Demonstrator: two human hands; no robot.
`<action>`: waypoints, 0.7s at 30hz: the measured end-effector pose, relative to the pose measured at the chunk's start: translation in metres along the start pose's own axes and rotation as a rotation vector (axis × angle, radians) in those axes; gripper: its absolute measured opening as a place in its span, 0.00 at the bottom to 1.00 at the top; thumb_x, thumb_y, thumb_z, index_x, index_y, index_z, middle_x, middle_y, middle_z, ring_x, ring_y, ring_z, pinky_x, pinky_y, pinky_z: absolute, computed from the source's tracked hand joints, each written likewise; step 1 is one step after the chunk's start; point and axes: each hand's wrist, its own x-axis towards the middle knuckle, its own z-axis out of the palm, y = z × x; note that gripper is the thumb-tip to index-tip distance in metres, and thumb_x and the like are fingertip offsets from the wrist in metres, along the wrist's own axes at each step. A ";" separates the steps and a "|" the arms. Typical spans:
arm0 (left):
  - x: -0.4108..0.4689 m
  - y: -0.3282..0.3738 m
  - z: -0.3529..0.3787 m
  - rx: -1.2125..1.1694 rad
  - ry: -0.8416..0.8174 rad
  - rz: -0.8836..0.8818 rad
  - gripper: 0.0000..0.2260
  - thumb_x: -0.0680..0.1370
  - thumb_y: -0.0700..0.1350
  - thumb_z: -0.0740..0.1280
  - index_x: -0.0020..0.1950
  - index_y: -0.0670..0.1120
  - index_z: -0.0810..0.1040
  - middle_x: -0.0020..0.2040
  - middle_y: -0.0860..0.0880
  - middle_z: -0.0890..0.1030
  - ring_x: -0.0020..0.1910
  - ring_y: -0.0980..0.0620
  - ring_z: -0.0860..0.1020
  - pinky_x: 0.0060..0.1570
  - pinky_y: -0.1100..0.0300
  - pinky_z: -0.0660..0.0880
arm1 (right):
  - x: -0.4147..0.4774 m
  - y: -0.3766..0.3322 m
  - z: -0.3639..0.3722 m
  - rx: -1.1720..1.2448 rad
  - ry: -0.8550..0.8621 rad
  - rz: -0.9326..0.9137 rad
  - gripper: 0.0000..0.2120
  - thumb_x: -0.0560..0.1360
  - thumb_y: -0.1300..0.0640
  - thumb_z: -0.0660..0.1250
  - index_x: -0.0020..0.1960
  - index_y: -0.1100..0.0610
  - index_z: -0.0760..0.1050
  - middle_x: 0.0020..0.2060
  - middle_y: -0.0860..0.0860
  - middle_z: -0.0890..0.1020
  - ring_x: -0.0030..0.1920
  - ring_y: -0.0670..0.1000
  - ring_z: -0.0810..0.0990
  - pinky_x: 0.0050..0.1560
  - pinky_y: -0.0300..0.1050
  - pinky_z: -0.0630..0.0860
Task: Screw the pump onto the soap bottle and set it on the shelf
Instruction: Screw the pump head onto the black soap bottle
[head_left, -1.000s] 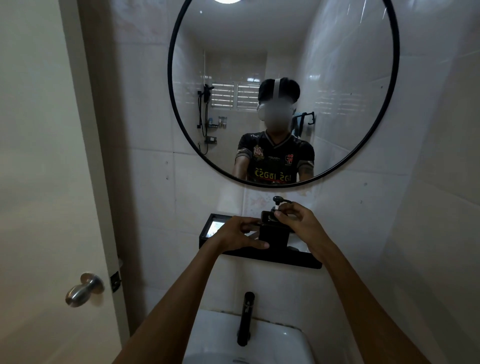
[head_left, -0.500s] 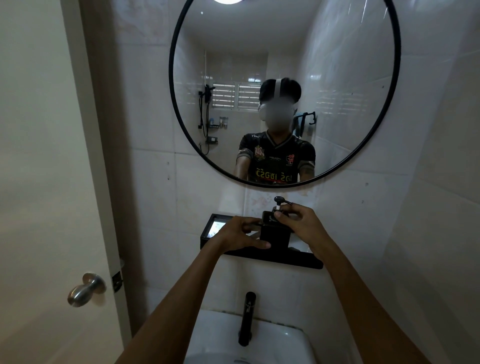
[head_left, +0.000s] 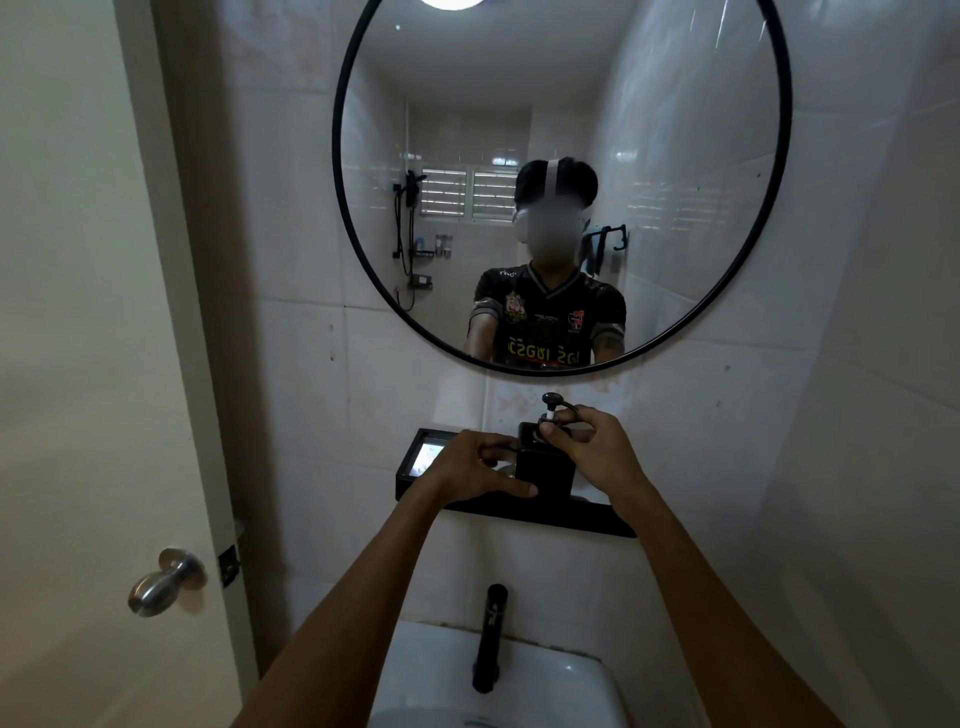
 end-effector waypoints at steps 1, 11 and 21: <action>0.000 0.000 0.000 -0.001 0.005 0.004 0.28 0.64 0.49 0.84 0.64 0.51 0.83 0.55 0.53 0.87 0.56 0.58 0.84 0.60 0.60 0.78 | 0.000 0.000 0.001 -0.005 0.007 -0.004 0.12 0.73 0.53 0.75 0.51 0.59 0.80 0.50 0.53 0.85 0.52 0.51 0.83 0.50 0.39 0.76; 0.000 0.000 0.003 0.027 0.051 -0.005 0.32 0.60 0.55 0.84 0.62 0.50 0.85 0.53 0.53 0.88 0.54 0.57 0.85 0.60 0.56 0.80 | -0.003 -0.002 0.007 -0.042 0.051 -0.007 0.11 0.74 0.54 0.74 0.53 0.58 0.79 0.53 0.55 0.83 0.53 0.52 0.81 0.44 0.32 0.72; -0.001 0.001 0.003 0.020 0.062 -0.011 0.35 0.56 0.58 0.83 0.62 0.52 0.85 0.53 0.54 0.88 0.54 0.58 0.85 0.62 0.52 0.79 | -0.006 -0.002 0.010 -0.013 0.061 -0.007 0.08 0.74 0.54 0.73 0.51 0.54 0.79 0.50 0.51 0.83 0.53 0.50 0.81 0.48 0.36 0.74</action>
